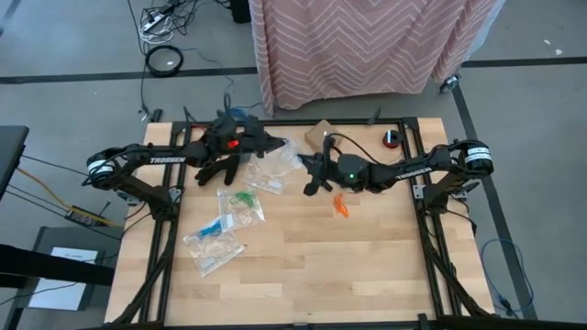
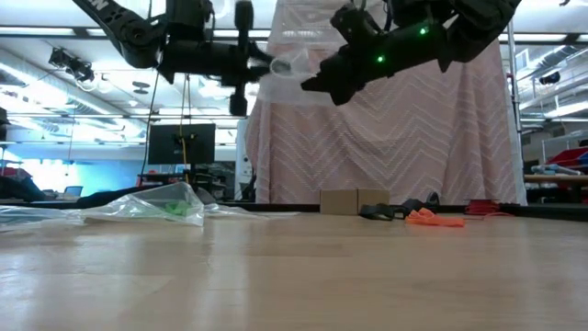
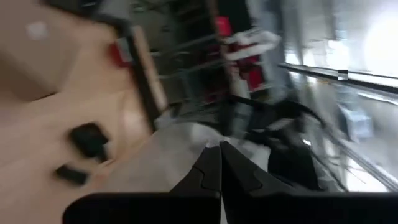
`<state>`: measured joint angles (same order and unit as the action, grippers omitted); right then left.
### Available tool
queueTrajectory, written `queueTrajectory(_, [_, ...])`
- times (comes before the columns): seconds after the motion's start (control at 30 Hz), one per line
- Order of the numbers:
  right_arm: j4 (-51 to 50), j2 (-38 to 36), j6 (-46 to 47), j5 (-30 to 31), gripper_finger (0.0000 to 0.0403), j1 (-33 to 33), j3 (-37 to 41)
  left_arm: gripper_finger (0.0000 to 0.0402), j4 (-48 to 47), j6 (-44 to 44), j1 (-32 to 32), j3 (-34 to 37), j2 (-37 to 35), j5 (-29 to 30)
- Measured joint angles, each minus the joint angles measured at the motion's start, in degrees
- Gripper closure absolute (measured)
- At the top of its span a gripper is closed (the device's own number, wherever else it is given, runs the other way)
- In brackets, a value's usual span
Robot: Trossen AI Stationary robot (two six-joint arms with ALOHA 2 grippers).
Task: Sort rubber bands
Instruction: Open the transparent zip bag
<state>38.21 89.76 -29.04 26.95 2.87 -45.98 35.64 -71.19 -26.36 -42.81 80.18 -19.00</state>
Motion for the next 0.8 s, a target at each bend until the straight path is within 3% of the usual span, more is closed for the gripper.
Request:
queueTrajectory(0.13, [-2.62,0.00,5.08,0.05,0.0403,-1.93,0.00,0.0400,-5.57,0.17,0.96,0.11,0.00,0.86])
queueTrajectory(0.33, [-7.35,0.00,16.20,0.08,0.0403,-3.85,0.00,0.0400,-3.16,-4.15,2.41,5.36,0.00,1.55])
queueTrajectory(0.6, [-11.75,0.00,28.91,0.18,0.0403,-7.90,0.00,0.0401,21.06,-16.10,5.72,20.70,0.00,11.56])
queueTrajectory(0.8, [-12.39,0.00,35.81,0.25,0.0403,-10.02,0.00,0.0399,35.23,-17.97,10.74,27.90,0.00,20.72])
